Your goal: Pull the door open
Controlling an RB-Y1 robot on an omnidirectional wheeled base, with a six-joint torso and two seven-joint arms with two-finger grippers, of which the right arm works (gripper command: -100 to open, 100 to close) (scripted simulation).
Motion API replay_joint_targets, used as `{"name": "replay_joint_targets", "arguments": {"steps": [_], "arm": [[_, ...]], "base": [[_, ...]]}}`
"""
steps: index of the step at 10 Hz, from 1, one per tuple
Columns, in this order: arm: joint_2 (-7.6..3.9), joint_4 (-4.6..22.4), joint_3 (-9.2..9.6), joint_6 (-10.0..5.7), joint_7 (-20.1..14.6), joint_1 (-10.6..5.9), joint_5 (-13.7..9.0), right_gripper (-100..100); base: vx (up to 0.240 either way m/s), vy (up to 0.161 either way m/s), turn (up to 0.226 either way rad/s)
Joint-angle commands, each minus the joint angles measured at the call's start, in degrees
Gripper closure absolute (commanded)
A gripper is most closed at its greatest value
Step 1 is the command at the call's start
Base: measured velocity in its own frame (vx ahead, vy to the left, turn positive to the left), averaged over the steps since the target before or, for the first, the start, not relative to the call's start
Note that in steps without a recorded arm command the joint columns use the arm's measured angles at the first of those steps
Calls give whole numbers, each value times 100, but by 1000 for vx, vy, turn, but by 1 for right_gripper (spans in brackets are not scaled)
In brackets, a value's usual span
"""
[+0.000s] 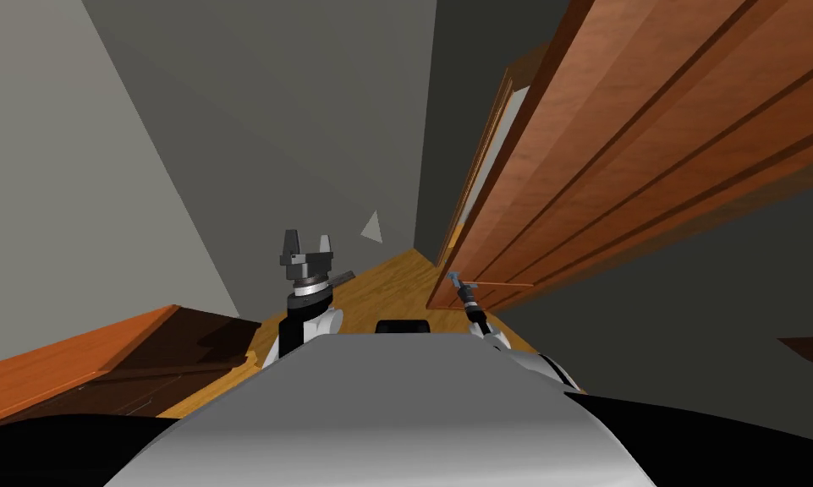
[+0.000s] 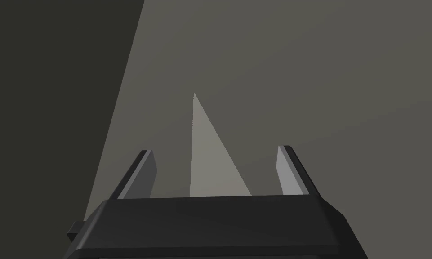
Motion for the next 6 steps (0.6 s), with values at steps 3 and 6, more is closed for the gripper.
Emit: {"name": "replay_joint_targets", "arguments": {"steps": [3, 6], "arm": [[-145, 130, 117, -362, -217, 142, 161, 100], [-271, 141, 206, -624, -401, 293, 287, 100]], "base": [[-162, -48, 82], [-168, -54, 86]]}}
